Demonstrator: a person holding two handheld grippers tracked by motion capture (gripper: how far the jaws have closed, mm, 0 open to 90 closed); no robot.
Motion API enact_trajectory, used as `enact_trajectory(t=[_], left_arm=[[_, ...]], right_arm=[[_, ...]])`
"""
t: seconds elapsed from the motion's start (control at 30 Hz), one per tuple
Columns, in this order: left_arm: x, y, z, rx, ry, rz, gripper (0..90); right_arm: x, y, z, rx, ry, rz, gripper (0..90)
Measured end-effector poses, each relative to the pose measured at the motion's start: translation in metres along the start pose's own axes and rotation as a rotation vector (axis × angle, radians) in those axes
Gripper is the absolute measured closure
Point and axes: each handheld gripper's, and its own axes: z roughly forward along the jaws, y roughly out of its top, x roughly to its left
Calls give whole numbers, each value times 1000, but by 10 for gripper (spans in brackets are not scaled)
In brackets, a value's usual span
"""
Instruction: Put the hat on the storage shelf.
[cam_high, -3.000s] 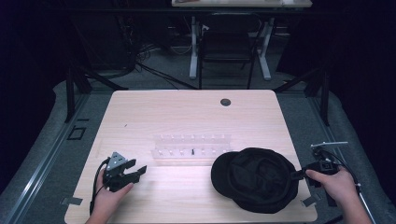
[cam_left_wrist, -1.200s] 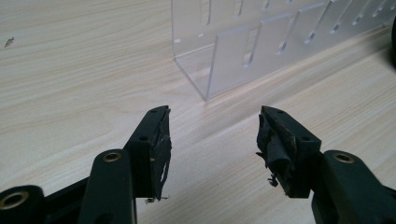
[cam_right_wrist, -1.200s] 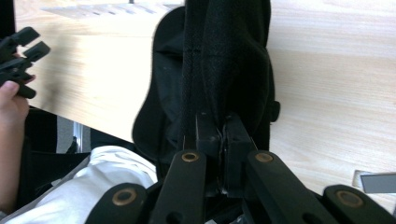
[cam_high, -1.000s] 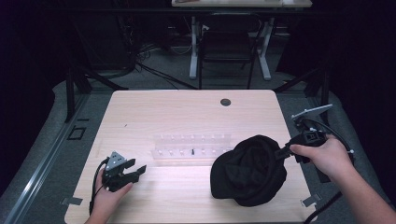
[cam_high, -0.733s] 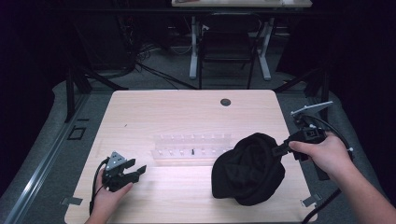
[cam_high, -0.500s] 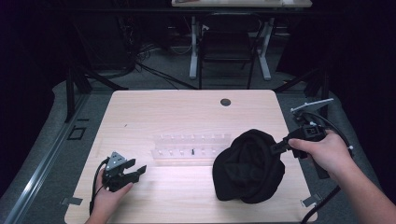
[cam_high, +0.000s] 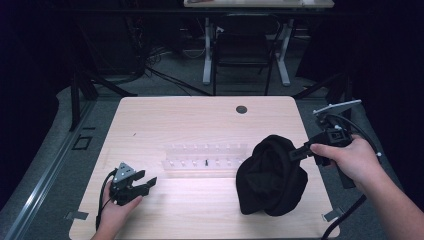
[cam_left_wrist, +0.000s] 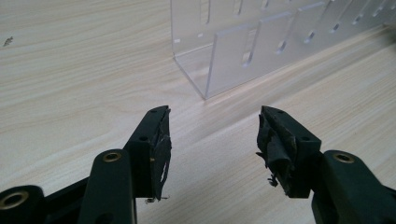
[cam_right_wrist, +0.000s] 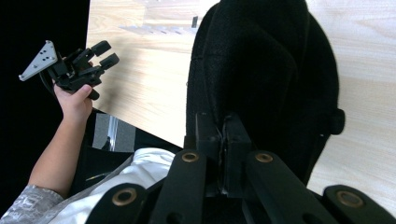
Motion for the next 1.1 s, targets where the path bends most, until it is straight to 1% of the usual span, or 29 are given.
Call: enact_trajectory(t=[0.13,0.2,0.27,0.3,0.33,0.37,0.47,0.5,0.53,0.63,0.77,0.8,0.83,0.87,1.1], left_arm=[[0,0,0,0,1,2,446],[0,0,0,0,1,2,446],[0,0,0,0,1,1,446],[0,0,0,-1,0,1,446],[0,0,0,0,1,1,446],[0,0,0,-1,0,1,446],[0,0,0,-1,0,0,445],[0,0,0,0,-1,0,442],[0,0,0,-1,1,1,440],[0,0,0,0,2,1,433],[0,0,0,-2,3,-2,428],[0,0,0,-2,3,-2,428],[0,0,1,-2,3,-2,427],[0,0,1,-1,3,-2,427],[1,0,0,0,2,-4,427]], right_arm=[[3,1,-5,-8,8,0,883],[3,1,-9,-1,16,-11,883],[5,1,-11,-15,16,5,883],[4,2,-14,-1,20,-12,883],[5,2,-15,-13,22,-18,883],[5,2,-17,-12,22,-19,883],[8,2,-24,-34,37,-8,883],[9,3,-26,-37,42,-10,883],[10,3,-28,-53,51,-12,883],[13,4,-35,-67,67,-12,883],[18,8,-39,-93,90,-22,883],[19,9,-40,-97,93,-31,883],[21,10,-41,-102,98,-29,883],[22,11,-42,-111,102,-39,883],[30,17,-44,-139,107,-53,883]])
